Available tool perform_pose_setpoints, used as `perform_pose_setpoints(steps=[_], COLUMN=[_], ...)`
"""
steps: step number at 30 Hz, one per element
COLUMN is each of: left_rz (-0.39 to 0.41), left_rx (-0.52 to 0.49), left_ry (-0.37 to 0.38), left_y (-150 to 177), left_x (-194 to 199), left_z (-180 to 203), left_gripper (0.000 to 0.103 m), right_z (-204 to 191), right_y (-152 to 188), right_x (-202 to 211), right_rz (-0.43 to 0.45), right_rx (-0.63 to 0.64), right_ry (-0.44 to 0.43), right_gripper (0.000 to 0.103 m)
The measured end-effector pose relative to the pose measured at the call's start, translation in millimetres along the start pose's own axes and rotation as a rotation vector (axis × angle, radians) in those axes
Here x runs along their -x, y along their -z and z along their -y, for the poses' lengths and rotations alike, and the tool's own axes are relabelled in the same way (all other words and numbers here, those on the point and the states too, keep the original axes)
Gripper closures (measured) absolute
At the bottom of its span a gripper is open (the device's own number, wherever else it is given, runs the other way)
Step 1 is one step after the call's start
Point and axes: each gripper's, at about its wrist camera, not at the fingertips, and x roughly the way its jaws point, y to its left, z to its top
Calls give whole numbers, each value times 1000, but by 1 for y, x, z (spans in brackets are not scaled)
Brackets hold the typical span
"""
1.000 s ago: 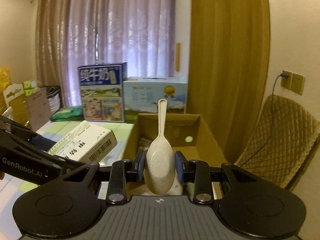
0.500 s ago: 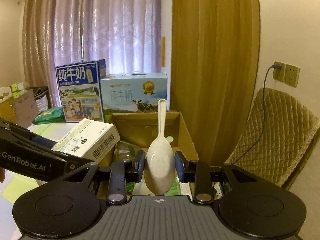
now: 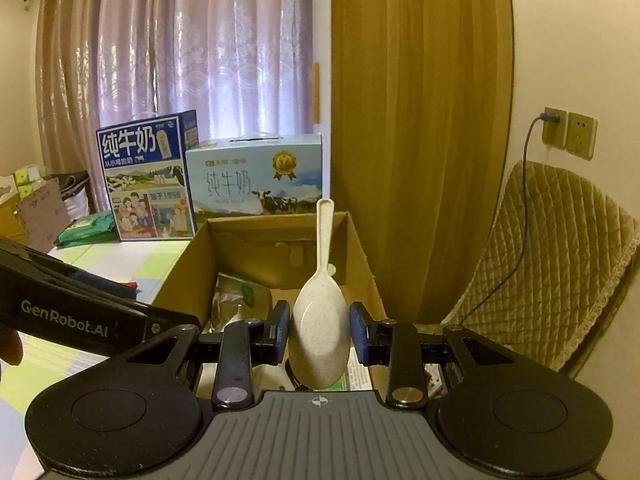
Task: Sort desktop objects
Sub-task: 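Carry the medicine box with the left tool while the right tool carries the spoon to the box, then open the left tool over the box while the right tool drops the spoon in, then move the left tool to the red candy packet while the right tool approaches the clear container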
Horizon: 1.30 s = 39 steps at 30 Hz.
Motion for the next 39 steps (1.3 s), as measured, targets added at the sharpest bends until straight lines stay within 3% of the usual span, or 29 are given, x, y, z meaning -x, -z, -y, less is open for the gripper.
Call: perform_pose_setpoints(steps=[14, 18, 31, 39], left_rz=[16, 19, 13, 21], left_rx=[75, 101, 160, 161], left_ry=[-57, -71, -96, -131], left_y=[20, 31, 66, 81], left_x=[30, 40, 71, 97], left_z=[-37, -48, -65, -74], left_gripper=[33, 31, 26, 18], right_z=[-12, -13, -22, -49], right_y=[-9, -5, 19, 17], right_x=[-14, -14, 29, 57], right_rz=[-30, -35, -65, -46], right_rx=[17, 12, -38, -46], right_ry=[-42, -39, -46, -85], right_gripper=[72, 52, 41, 20])
